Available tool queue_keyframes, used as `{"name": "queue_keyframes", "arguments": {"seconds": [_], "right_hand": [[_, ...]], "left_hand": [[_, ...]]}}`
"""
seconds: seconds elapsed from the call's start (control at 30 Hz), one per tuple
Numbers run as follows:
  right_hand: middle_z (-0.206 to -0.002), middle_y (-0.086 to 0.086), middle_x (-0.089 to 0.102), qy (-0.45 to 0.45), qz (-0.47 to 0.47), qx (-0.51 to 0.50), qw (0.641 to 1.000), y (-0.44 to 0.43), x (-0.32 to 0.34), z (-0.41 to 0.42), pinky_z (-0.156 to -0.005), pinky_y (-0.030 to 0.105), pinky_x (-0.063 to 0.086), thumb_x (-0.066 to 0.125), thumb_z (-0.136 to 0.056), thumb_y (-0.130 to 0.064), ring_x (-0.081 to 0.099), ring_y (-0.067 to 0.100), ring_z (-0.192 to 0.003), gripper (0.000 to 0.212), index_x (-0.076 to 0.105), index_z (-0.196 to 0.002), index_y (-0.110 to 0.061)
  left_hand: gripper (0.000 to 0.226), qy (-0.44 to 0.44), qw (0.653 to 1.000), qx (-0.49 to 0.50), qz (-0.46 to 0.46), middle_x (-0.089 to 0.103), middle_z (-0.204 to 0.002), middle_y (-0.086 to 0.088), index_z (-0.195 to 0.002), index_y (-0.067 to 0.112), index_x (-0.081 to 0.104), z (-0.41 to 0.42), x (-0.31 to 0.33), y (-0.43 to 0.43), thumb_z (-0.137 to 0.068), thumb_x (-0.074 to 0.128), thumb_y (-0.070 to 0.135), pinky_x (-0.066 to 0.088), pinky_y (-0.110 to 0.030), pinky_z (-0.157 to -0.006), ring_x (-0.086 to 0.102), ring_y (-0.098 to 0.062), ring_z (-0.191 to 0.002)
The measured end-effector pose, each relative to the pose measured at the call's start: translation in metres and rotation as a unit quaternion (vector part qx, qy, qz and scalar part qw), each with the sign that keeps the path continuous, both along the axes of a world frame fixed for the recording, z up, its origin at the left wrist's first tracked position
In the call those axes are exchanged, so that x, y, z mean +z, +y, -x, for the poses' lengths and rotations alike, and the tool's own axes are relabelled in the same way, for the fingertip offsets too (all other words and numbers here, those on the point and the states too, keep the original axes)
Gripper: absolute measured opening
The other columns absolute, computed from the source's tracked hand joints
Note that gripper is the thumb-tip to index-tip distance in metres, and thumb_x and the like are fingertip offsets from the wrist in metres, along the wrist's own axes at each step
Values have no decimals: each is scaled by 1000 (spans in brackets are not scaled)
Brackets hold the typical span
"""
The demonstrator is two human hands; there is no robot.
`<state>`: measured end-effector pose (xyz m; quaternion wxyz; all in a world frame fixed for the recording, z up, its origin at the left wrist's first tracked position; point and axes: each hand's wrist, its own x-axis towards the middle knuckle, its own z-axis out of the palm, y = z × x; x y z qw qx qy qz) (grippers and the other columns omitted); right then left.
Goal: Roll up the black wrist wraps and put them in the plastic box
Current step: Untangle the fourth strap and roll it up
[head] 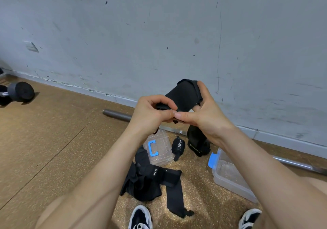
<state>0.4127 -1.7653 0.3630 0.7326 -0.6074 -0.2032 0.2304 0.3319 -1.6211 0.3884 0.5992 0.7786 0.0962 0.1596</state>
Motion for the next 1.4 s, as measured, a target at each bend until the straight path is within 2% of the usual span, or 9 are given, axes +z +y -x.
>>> {"name": "queue_keyframes", "arguments": {"seconds": [0.17, 0.3, 0.43, 0.57, 0.77, 0.97, 1.13, 1.27, 1.4], "right_hand": [[-114, 0, 55, 26, 3, -22, 999, -4, 4, 0, -97, 42, 54, 78, -72, 11, 60, 20, -116, 110, 18, -156, -27], [-140, 11, 51, 88, -38, -19, 995, -8, 9, 1, -85, 33, 59, 72, -74, 16, 66, 25, -113, 103, 22, -155, -22], [-126, 17, 64, 135, -108, 10, 985, -20, 18, 2, -83, 31, 59, 72, -61, 7, 69, 28, -107, 102, 30, -153, -12], [-125, 22, 66, 164, -128, 57, 976, -25, 18, 4, -85, 33, 59, 74, -65, 11, 67, 30, -108, 94, 34, -149, -4], [-136, 28, 55, 199, -192, 74, 958, -19, 12, 9, -100, 34, 53, 67, -71, 5, 60, 34, -120, 68, 48, -136, 9], [-117, 21, 65, 233, -181, 17, 955, -16, 16, 14, -67, 27, 57, 64, -65, 7, 67, 22, -91, 84, 40, -145, -4], [-135, 29, 53, 203, -172, -36, 963, -14, 18, 13, -91, 51, 56, 61, -76, 22, 63, 40, -116, 94, 24, -155, -13], [-139, 14, 53, 125, -130, -86, 980, -14, 23, 20, -89, 38, 58, 64, -77, 21, 67, 26, -112, 99, 20, -156, -19], [-140, 10, 51, 100, -114, -96, 984, -15, 26, 23, -92, 40, 57, 67, -76, 19, 67, 21, -110, 105, 15, -157, -23]], "left_hand": [[24, 37, 997, -34, 61, 73, -79, -18, -73, 11, 74, 0, 5, 6, -79, 70, -12, 58, -34, -72, 73, -24, -68], [25, 57, 978, -139, 143, 75, -89, -16, -82, 16, 79, 4, 8, 18, -82, 67, -6, 61, -28, -74, 75, -27, -82], [52, 77, 885, -362, 284, 60, -131, -27, -127, 4, 64, 14, 11, 45, -77, 70, 18, 48, -44, -105, 55, -42, -127], [71, 61, 834, -476, 271, 47, -144, -28, -140, -3, 46, 19, 13, 49, -70, 45, -16, 39, -47, -113, 39, -44, -140], [36, -52, 992, -114, 19, 74, -86, -8, -79, 24, 69, 11, 10, 4, -68, 81, -8, 58, -30, -74, 73, -24, -85], [15, -70, 994, -63, 63, 75, -78, -8, -85, 4, 70, 7, 10, -6, -72, 77, 1, 61, -30, -71, 73, -22, -70], [23, -18, 993, -78, 83, 76, -90, -13, -92, 3, 71, 7, 5, -1, -74, 72, 18, 60, -28, -77, 75, -23, -86], [5, -29, 987, -37, 154, 74, -75, -11, -80, 7, 69, 5, 6, -11, -85, 69, 7, 59, -21, -64, 74, -19, -70], [20, -29, 991, 8, 129, 69, -66, -3, -74, 13, 64, 1, 4, -12, -86, 69, -2, 58, -30, -67, 69, -25, -68]]}}
